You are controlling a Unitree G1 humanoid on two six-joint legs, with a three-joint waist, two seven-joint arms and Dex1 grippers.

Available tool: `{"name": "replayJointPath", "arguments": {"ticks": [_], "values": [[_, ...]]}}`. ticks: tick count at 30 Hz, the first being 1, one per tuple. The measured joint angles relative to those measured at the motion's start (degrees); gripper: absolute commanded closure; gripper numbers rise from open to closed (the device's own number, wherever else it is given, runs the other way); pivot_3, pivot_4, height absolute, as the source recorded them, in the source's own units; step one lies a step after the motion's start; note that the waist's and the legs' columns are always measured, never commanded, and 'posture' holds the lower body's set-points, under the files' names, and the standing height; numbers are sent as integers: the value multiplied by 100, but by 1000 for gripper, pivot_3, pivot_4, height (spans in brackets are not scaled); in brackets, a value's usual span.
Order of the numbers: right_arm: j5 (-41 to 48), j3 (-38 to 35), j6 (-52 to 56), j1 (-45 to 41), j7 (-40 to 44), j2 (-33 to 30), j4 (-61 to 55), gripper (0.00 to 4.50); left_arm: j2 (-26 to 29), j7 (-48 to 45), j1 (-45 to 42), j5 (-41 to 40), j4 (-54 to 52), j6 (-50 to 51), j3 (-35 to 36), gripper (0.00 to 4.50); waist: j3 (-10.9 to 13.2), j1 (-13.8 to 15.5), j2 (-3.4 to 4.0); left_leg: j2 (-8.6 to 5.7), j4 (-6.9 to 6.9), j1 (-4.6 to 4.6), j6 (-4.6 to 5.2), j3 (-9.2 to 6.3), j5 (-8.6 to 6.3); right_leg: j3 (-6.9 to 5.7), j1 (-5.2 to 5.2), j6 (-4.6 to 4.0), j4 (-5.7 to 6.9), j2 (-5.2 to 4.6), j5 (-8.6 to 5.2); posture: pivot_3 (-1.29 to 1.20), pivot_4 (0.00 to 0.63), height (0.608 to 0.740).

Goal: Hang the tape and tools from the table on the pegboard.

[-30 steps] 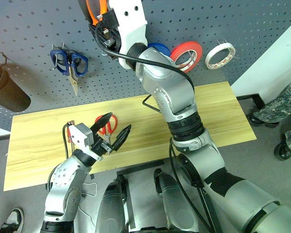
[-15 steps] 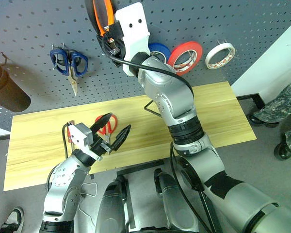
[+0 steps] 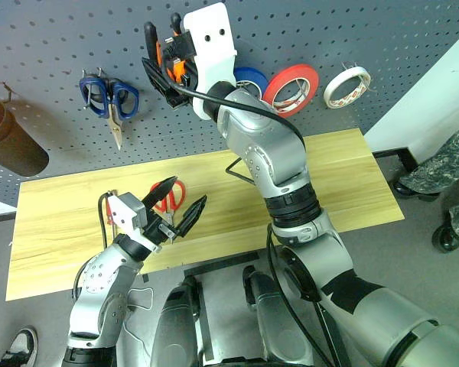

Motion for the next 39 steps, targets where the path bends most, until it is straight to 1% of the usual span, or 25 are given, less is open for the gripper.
{"name": "replayJointPath", "arguments": {"ticks": [3,6,8,13,14,17,19,20,23,25,27,30,31,32,34,35,37,39], "values": [[-13,52,4,31,10,-73,-113,43,0,-38,-154,4,91,-31,0,0,-1,8,-2,0,0,-1,0,0,0,0,1,0,0,-1,0,-25,275,712],[-65,82,43,248,30,-234,-412,43,-1,-129,-388,14,357,-74,0,0,-21,66,-10,-1,0,-1,0,0,0,-1,0,1,0,1,0,-15,245,712],[-118,114,130,477,56,-379,-622,43,1,-207,-597,18,573,-156,9,0,-58,138,-15,-1,-1,-5,-1,0,0,-3,-2,1,-1,1,1,-6,222,712],[-232,288,230,818,84,-542,-954,43,6,-396,-1000,53,990,-319,17,0,-209,159,-33,-3,-1,-12,-2,2,1,-5,0,4,-9,-3,3,8,175,712],[-240,314,242,885,89,-581,-1044,43,9,-440,-1083,61,1088,-363,19,0,-254,161,-36,-3,-1,-11,-2,2,1,-5,1,5,-10,-3,3,15,154,712],[-316,331,244,1082,98,-741,-1228,43,11,-574,-1277,84,1378,-448,18,0,-426,177,-42,-3,-3,-10,-2,2,1,-7,4,5,-14,-1,3,20,124,712],[-358,331,243,1199,107,-830,-1348,43,16,-660,-1347,120,1515,-554,19,0,-541,188,-45,-4,-4,-2,-2,3,0,-7,13,5,-17,-1,4,21,117,712],[-374,330,244,1240,111,-865,-1401,43,19,-698,-1371,129,1577,-586,18,0,-582,187,-48,-4,-4,5,-2,4,0,-7,20,6,-18,-1,4,25,98,712],[-450,375,260,1567,138,-1000,-1777,43,2,-771,-1375,212,1736,-681,-5,0,-739,210,-48,-3,-4,11,-2,3,0,-7,27,6,-23,2,4,28,88,712],[-461,404,362,1944,193,-1197,-2226,43,-22,-714,-1210,382,1736,-792,-40,0,-849,247,-44,-3,-6,12,-1,3,-1,-7,34,6,-33,3,4,33,81,712],[-454,341,530,2414,273,-1510,-2734,43,-139,-417,-916,628,1713,-899,-39,0,-951,290,-33,-2,-10,14,1,4,-2,-7,45,14,-54,3,9,49,77,712],[-158,-90,891,3334,607,-2041,-3507,43,-563,573,-472,962,1663,-905,200,0,-1038,383,-37,-2,-9,37,4,-1,-4,-11,89,23,-96,2,14,54,99,712],[45,-311,1042,3742,830,-2317,-3746,43,-664,973,-360,1038,1630,-786,334,0,-1043,435,-39,-2,-8,62,5,1,-5,-11,118,21,-107,1,12,54,99,712],[191,-455,1183,4019,1018,-2531,-3862,43,-694,1269,-289,1109,1603,-664,452,0,-1044,445,-39,-2,-7,81,5,6,-6,-7,137,3,-109,-1,2,44,114,712],[451,-542,1430,4501,1463,-3068,-4062,43,-775,1985,-347,1432,1589,-149,556,0,-1046,464,-34,-3,-4,116,4,8,-6,-4,172,8,-113,-3,-2,33,128,712],[526,-504,1503,4647,1639,-3240,-4126,43,-784,2286,-397,1626,1592,144,554,0,-1046,451,-34,-2,-4,137,4,6,-7,-4,190,14,-116,-1,-7,30,131,712],[651,-352,1591,4907,1956,-3553,-4286,43,-929,2908,-673,2009,1659,930,410,0,-1046,437,-32,-1,-5,176,2,1,-8,-4,224,9,-129,3,-5,25,141,712],[759,-182,1690,5011,2134,-3685,-4373,43,-1050,3189,-894,2258,1726,1407,164,0,-1045,417,-31,2,-16,194,1,-8,-11,-7,250,2,-168,12,2,20,153,712]]}}
